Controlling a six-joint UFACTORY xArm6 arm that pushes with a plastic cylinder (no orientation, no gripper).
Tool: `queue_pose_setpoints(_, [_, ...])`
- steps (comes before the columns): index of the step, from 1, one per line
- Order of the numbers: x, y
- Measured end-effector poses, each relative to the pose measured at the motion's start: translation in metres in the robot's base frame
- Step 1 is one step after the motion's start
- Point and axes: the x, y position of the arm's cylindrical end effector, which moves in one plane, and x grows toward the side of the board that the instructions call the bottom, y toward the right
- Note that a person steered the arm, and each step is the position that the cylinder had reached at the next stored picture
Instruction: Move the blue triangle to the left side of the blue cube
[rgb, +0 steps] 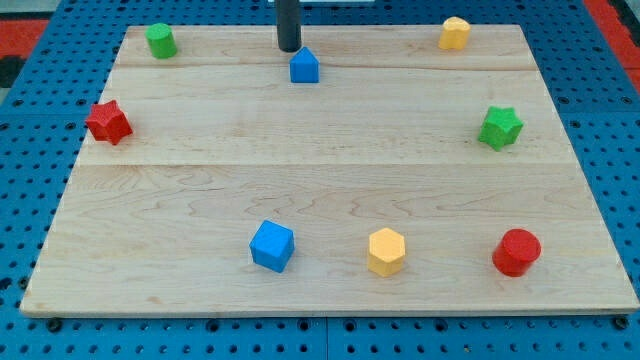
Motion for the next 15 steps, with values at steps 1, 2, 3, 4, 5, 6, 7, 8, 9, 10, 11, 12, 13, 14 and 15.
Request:
queue_pose_setpoints(1, [0.039, 0.044])
queue_pose_setpoints(2, [0.072, -0.003])
queue_pose_setpoints(3, [0.043, -0.013])
queue_pose_setpoints(4, [0.055, -0.054])
queue_pose_setpoints(5, [0.1, -0.106])
queue_pose_setpoints(6, [0.177, -0.097])
queue_pose_setpoints(7, [0.206, -0.084])
queue_pose_setpoints(8, [0.223, -0.083])
queue_pose_setpoints(9, [0.203, -0.054])
queue_pose_setpoints(10, [0.234, -0.035])
queue_pose_setpoints(11, [0.26, -0.067])
queue_pose_setpoints(12, [0.252, -0.079])
queue_pose_setpoints(13, [0.241, -0.08])
queue_pose_setpoints(14, [0.243, -0.103])
queue_pose_setpoints(15, [0.27, -0.108])
